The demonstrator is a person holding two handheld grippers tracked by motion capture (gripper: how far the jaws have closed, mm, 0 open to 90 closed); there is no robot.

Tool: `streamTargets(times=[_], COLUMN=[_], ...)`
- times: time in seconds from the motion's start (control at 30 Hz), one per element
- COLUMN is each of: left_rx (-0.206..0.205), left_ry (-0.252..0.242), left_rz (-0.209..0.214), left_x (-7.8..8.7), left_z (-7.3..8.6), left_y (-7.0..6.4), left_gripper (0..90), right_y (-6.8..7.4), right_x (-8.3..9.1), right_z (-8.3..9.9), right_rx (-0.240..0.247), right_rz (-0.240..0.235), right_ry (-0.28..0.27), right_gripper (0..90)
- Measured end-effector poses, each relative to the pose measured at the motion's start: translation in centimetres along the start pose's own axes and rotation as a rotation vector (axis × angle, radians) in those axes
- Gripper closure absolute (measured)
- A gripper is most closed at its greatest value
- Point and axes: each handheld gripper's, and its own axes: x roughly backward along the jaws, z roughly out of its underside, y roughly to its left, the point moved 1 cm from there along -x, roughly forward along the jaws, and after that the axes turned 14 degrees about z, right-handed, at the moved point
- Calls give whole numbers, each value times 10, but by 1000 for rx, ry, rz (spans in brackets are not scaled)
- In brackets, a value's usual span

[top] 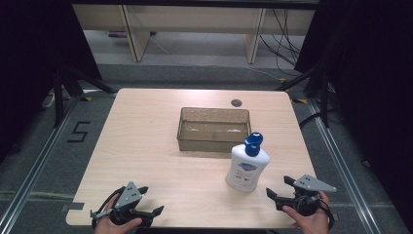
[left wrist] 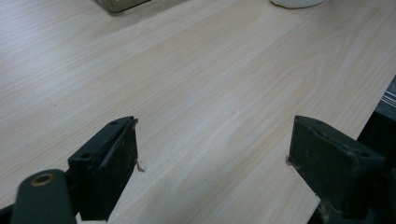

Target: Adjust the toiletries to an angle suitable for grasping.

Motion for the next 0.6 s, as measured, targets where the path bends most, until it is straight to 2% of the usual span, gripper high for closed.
streamTargets(times=[0.03, 0.2, 0.23, 0.27, 0.3, 0.33, 0.37, 0.4, 0.43, 0.6], left_rx=[0, -4, -4, -4, -2, -1, -15, -5, -1, -2], left_ry=[0, -4, -4, -5, -6, -6, 21, -4, -9, -8], left_rz=[0, 1, 1, 0, 0, -1, -3, -3, -4, -6], left_x=[0, -1, -1, -1, -1, -1, 1, -1, -1, -1], left_z=[0, 1, 1, 1, 1, 1, 1, 1, 1, 1], left_y=[0, 0, 0, 0, 0, 0, 1, 0, 0, 0], left_gripper=[152, 152, 152, 152, 152, 153, 152, 152, 152, 152], right_y=[1, 2, 5, 3, 2, 5, 4, 4, 3, 5], right_x=[1, 2, 4, 2, 2, 4, 4, 4, 3, 7], right_z=[0, -2, -2, -2, -3, -3, -4, -4, -5, -9], right_rx=[-14, -4, -49, -20, -14, -53, -47, -42, -19, -18], right_rz=[-15, -15, -22, -26, -24, -30, -34, -33, -27, -28], right_ry=[7, -19, 3, -18, -21, -16, -25, -30, -55, -76], right_gripper=[181, 181, 181, 180, 180, 180, 180, 180, 180, 172])
